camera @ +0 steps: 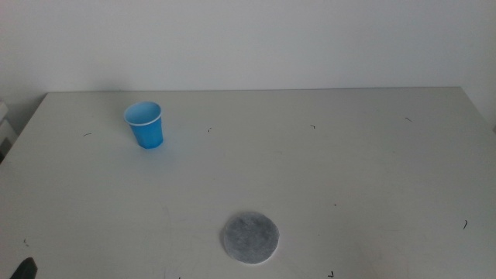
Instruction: Place an empty cup on a cup mat.
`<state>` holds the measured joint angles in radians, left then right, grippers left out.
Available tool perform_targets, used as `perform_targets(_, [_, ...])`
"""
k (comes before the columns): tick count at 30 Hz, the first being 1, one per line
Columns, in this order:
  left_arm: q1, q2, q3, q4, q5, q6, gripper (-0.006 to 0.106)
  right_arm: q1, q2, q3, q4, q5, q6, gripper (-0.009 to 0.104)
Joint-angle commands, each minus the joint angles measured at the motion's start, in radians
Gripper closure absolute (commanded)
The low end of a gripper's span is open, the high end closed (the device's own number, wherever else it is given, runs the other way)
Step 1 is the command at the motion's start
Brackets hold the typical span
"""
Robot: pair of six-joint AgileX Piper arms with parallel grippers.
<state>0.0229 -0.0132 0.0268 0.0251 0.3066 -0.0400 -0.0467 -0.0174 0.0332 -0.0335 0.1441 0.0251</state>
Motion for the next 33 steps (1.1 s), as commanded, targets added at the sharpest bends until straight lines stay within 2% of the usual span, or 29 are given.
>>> perform_targets(1, [-0.004,-0.002,-0.060,-0.004,-0.079,-0.004,-0.005,0.002,-0.019,-0.012,-0.009,-0.078,-0.008,0.001])
perform_targets(8, [-0.004,0.172,-0.263,-0.003,-0.058,-0.005,-0.005,0.002,-0.019,-0.012,-0.009,-0.078,-0.008,0.001])
perform_targets(13, [-0.004,0.353,-0.472,-0.003,0.084,0.014,-0.005,0.002,-0.019,-0.012,-0.009,-0.078,-0.008,0.001])
perform_targets(25, [-0.004,0.821,-1.084,-0.003,0.380,0.023,-0.005,0.002,-0.019,-0.012,-0.009,-0.078,-0.008,0.001])
perform_targets(33, [-0.004,1.115,-1.488,-0.003,0.540,0.086,-0.005,0.002,-0.019,-0.012,-0.009,-0.078,-0.008,0.001])
